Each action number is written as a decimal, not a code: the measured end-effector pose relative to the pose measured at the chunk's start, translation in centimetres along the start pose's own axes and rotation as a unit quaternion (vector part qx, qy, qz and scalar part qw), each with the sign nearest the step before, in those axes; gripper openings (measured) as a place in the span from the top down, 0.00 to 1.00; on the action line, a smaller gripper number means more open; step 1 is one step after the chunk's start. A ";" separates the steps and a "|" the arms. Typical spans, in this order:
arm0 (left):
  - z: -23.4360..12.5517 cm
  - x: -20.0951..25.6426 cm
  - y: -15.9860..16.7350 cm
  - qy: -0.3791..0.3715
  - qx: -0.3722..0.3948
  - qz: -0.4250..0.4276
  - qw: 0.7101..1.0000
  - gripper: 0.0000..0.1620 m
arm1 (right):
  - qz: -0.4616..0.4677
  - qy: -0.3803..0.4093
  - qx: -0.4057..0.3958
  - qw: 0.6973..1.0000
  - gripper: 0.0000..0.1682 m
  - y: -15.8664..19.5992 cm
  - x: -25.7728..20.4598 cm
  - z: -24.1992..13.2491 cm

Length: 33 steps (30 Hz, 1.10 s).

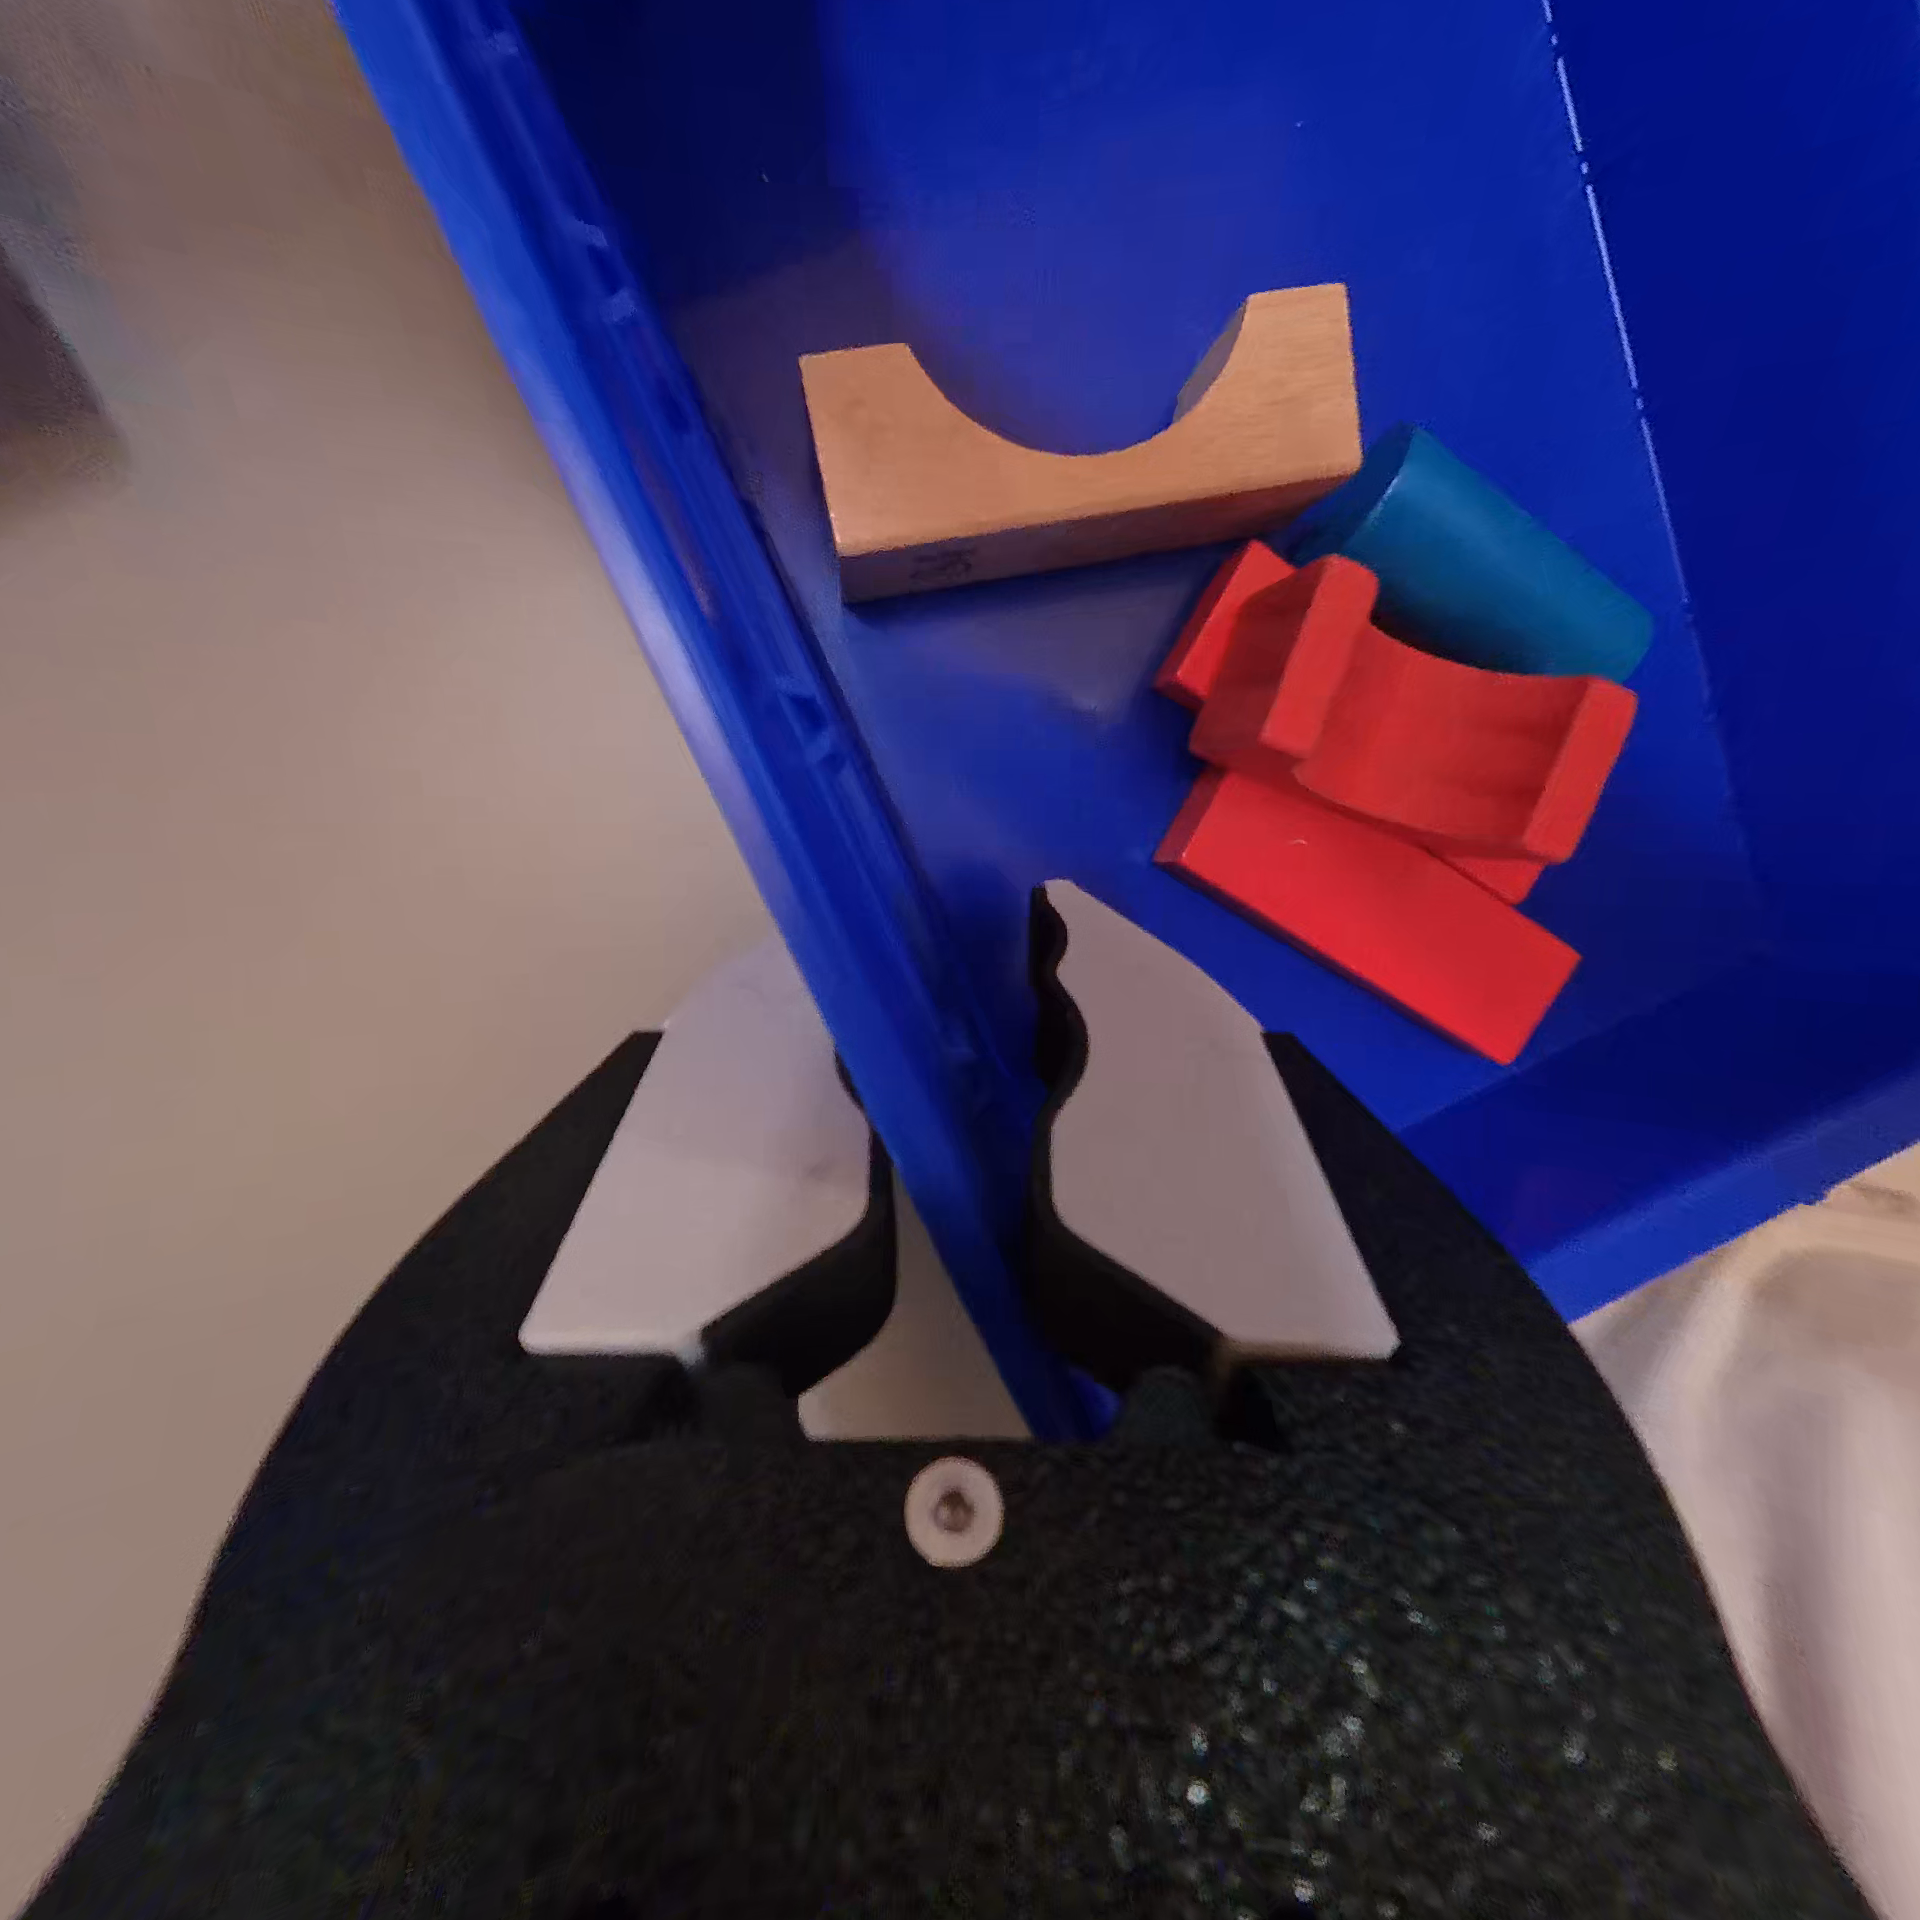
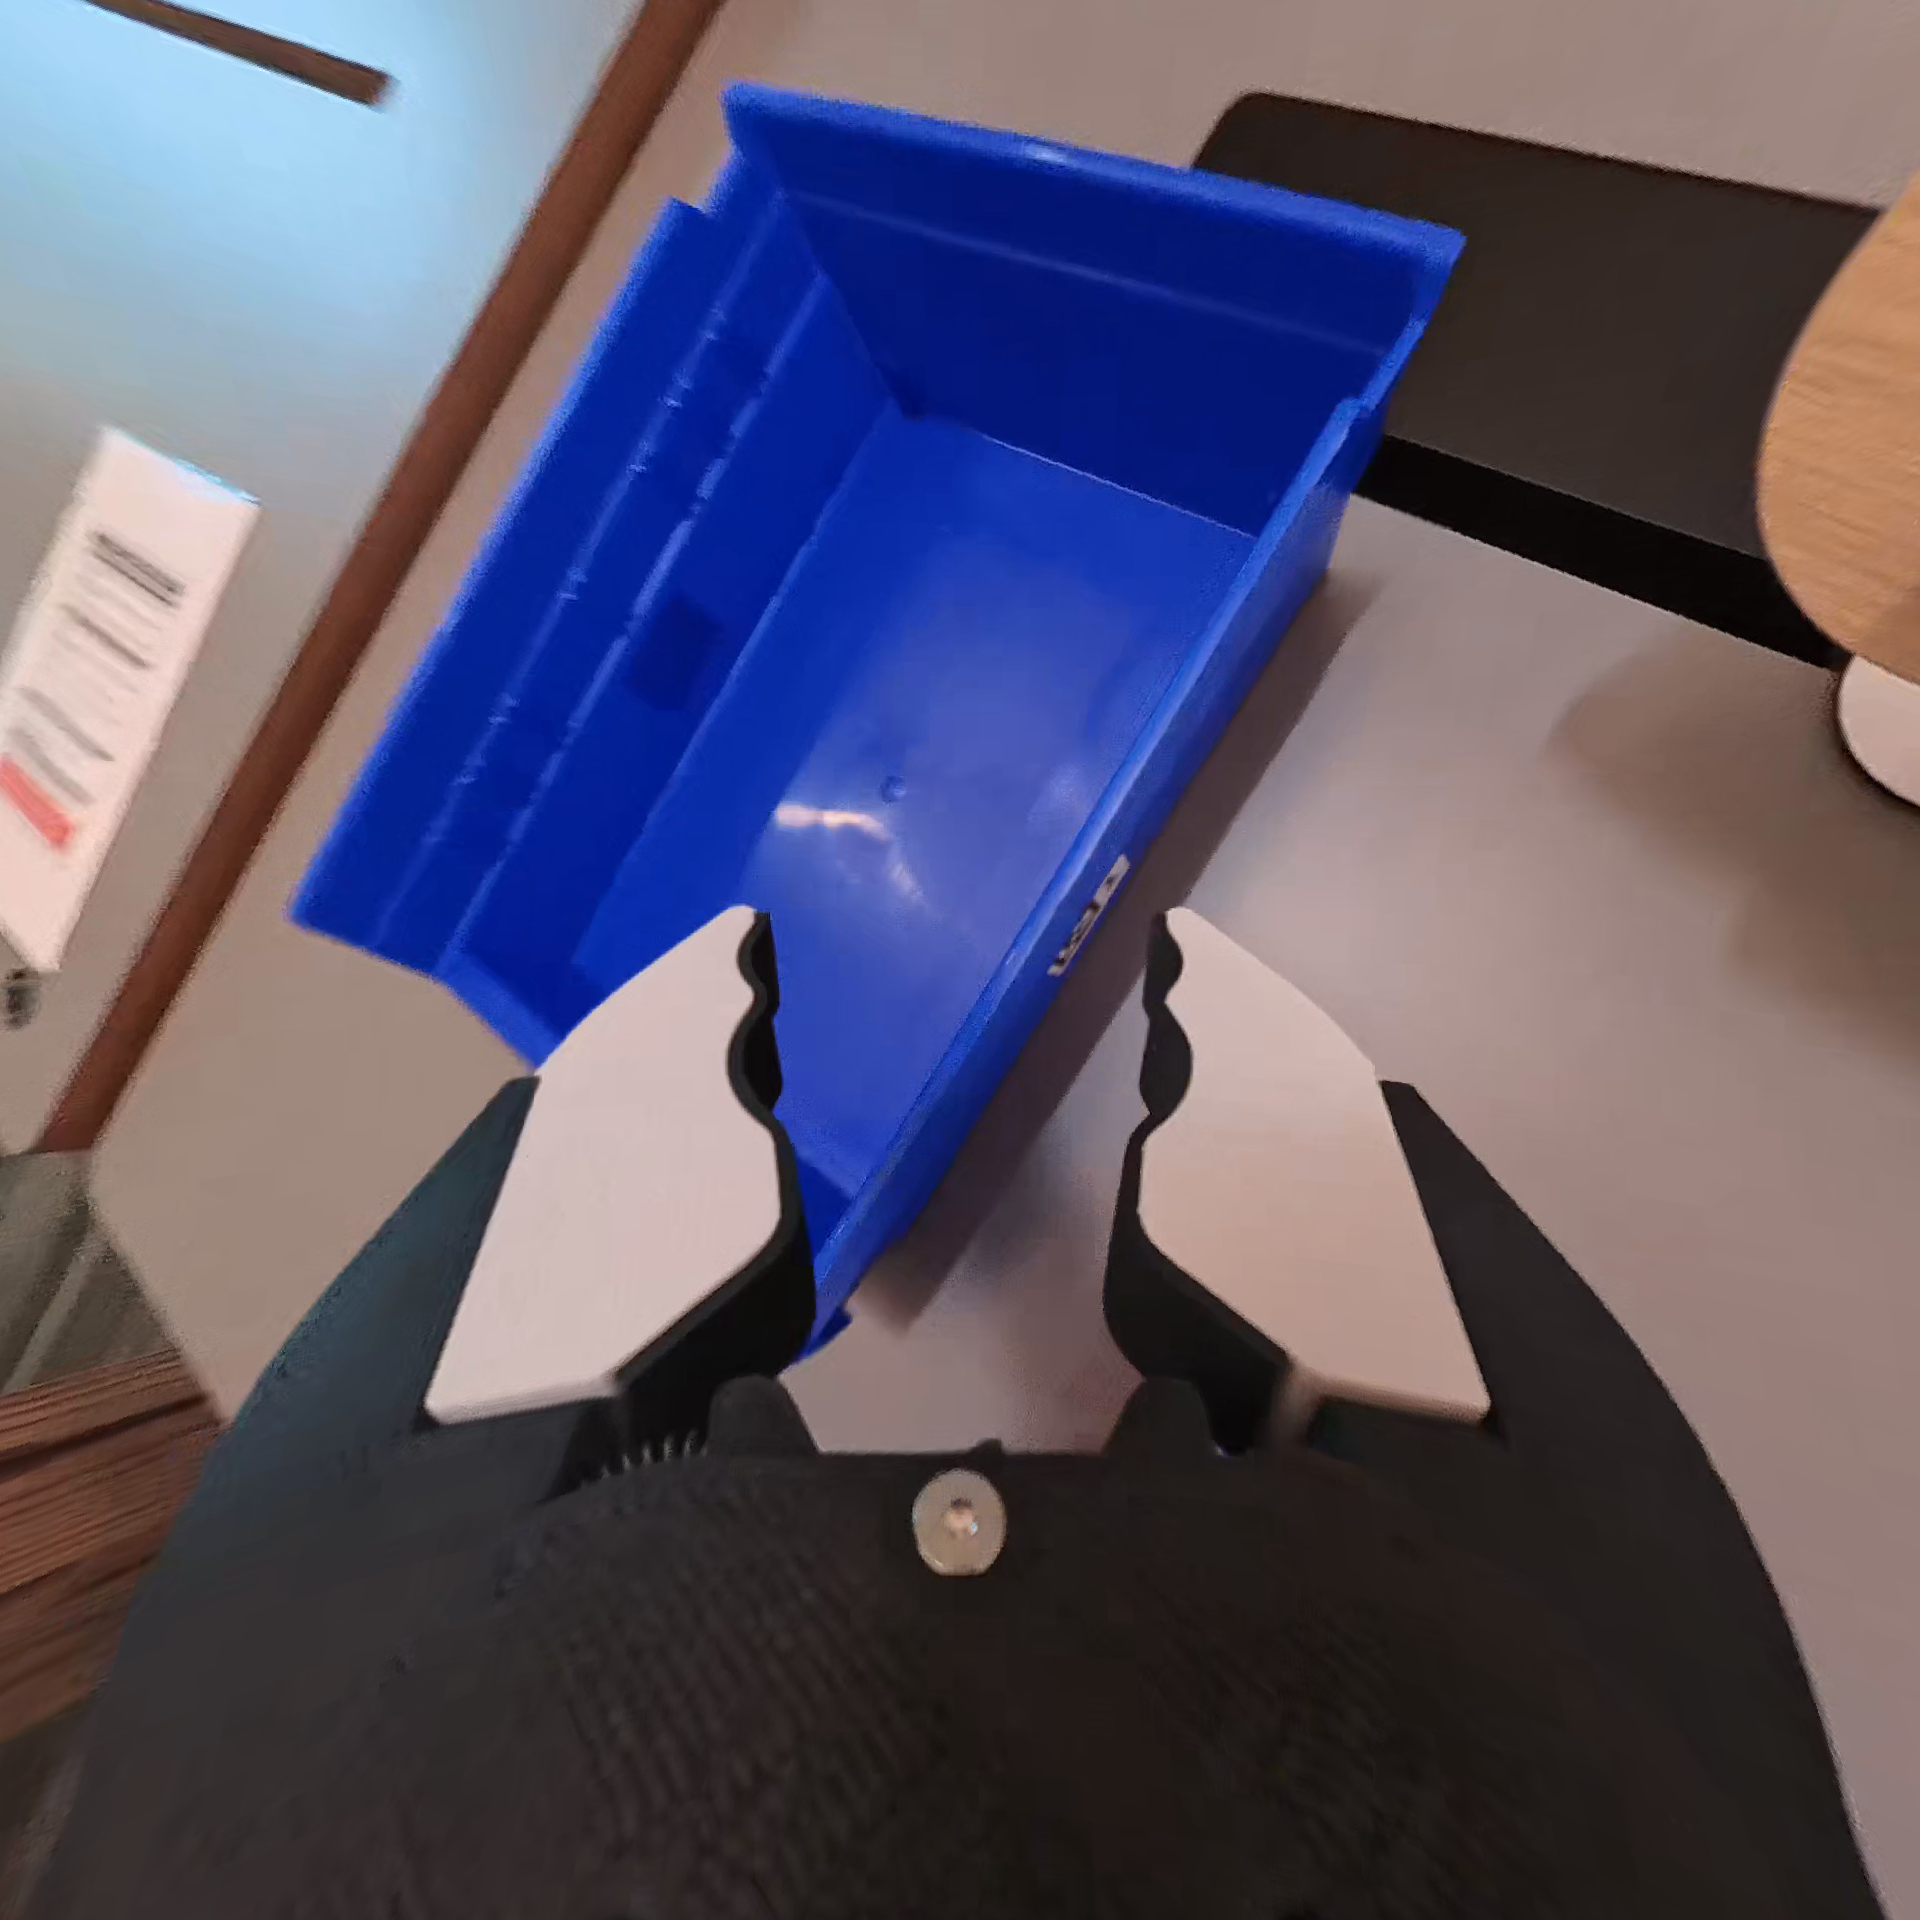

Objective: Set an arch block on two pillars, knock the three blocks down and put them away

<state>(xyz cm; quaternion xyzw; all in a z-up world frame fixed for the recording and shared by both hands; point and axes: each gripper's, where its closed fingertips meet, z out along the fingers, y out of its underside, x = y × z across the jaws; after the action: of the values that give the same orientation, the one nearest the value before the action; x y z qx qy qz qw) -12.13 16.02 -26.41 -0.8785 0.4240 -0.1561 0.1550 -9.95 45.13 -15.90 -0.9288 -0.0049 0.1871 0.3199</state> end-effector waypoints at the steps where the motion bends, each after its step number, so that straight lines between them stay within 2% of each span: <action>1: -0.2 -0.2 0.3 -0.003 0.000 -0.002 1.000 0.85 | -0.002 0.014 -0.013 1.000 0.60 0.2 0.5 1.5; 6: -0.7 -0.9 1.3 -0.004 0.005 -0.007 1.000 0.85 | -0.021 0.082 -0.064 0.994 0.65 1.2 2.5 6.8; 7: -0.8 -1.0 1.4 -0.006 0.005 -0.006 1.000 0.85 | -0.016 0.080 -0.073 0.994 0.72 1.6 2.4 7.5; 8: -0.9 -1.1 1.5 -0.005 0.005 -0.006 1.000 0.85 | -0.009 0.094 -0.080 0.992 0.73 1.9 2.8 8.1; 9: -0.9 -1.2 1.6 -0.006 0.006 -0.006 1.000 0.85 | -0.015 0.117 -0.082 0.990 0.81 2.0 3.6 8.4; 13: -1.1 -1.4 1.9 -0.005 0.010 -0.008 1.000 0.85 | -0.006 0.164 -0.064 0.984 0.95 1.5 5.2 8.9; 20: -1.2 -1.7 2.2 -0.005 0.017 -0.007 1.000 0.84 | 0.004 0.147 -0.023 0.989 0.95 -0.4 4.0 7.8; 23: -1.4 -1.9 2.4 -0.006 0.019 -0.008 1.000 0.84 | -0.010 0.106 0.002 0.994 0.95 -2.9 2.0 4.7; 25: -1.4 -2.1 2.5 -0.007 0.020 -0.008 1.000 0.84 | -0.027 0.069 0.023 0.997 0.95 -5.2 0.5 1.0; 29: -1.7 -2.8 2.9 -0.010 0.018 -0.008 1.000 0.85 | -0.068 0.030 0.071 0.995 0.95 -9.1 -0.2 -9.0; 33: -2.1 -4.3 3.4 -0.009 0.012 -0.006 1.000 0.85 | -0.082 0.016 0.085 0.993 0.95 -9.6 3.7 -19.4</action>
<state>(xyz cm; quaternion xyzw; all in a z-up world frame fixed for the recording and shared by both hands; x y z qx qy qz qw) -17.94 17.12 -26.48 -0.8805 0.4152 -0.1545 0.1686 1.37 41.75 2.65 -0.8975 -0.0601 0.1449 0.4121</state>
